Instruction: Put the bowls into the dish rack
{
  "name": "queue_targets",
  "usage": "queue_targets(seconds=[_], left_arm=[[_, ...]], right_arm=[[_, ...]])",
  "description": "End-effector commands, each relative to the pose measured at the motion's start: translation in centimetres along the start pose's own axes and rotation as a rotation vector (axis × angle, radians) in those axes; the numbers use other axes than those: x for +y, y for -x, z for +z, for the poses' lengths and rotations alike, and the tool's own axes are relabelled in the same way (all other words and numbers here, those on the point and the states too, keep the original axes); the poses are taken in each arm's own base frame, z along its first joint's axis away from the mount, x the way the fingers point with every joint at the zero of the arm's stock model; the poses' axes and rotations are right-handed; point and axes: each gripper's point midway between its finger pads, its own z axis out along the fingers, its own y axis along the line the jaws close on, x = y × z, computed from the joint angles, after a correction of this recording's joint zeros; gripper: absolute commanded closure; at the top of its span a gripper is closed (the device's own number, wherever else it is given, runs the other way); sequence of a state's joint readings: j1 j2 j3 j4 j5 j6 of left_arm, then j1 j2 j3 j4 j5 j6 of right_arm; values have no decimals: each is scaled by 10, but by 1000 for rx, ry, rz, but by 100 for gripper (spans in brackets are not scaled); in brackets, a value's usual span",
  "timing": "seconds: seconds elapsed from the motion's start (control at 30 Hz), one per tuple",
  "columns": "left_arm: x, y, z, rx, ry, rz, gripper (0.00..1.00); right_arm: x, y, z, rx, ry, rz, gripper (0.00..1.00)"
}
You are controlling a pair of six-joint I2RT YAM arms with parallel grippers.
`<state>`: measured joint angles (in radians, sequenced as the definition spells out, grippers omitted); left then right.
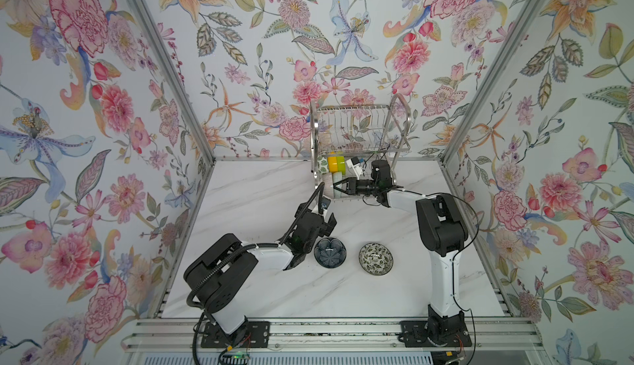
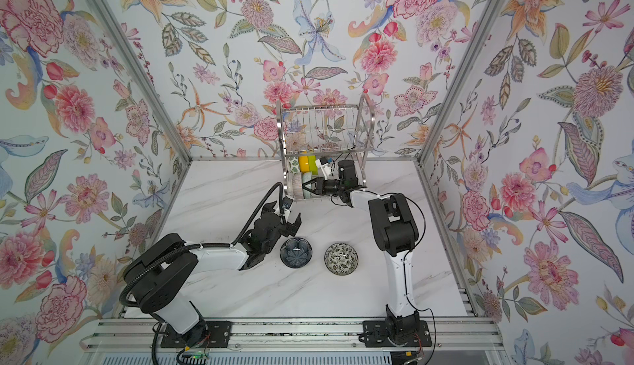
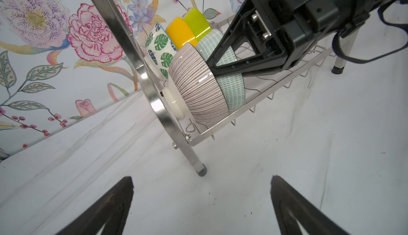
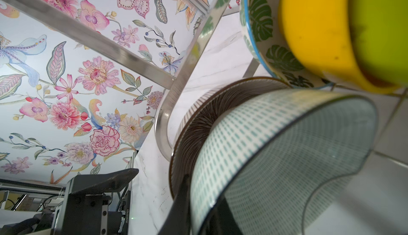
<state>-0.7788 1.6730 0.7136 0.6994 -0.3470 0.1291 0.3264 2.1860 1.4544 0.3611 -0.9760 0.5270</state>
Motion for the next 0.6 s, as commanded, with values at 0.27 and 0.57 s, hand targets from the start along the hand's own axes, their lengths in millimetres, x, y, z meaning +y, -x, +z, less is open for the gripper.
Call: queue_targets(seconds=[0.27, 0.57], left_arm=[[4, -3, 2, 10, 3, -15, 1], [4, -3, 2, 10, 6, -15, 1]], right_arm=[[-34, -21, -1, 27, -147, 130, 82], [-27, -14, -3, 14, -146, 117, 81]])
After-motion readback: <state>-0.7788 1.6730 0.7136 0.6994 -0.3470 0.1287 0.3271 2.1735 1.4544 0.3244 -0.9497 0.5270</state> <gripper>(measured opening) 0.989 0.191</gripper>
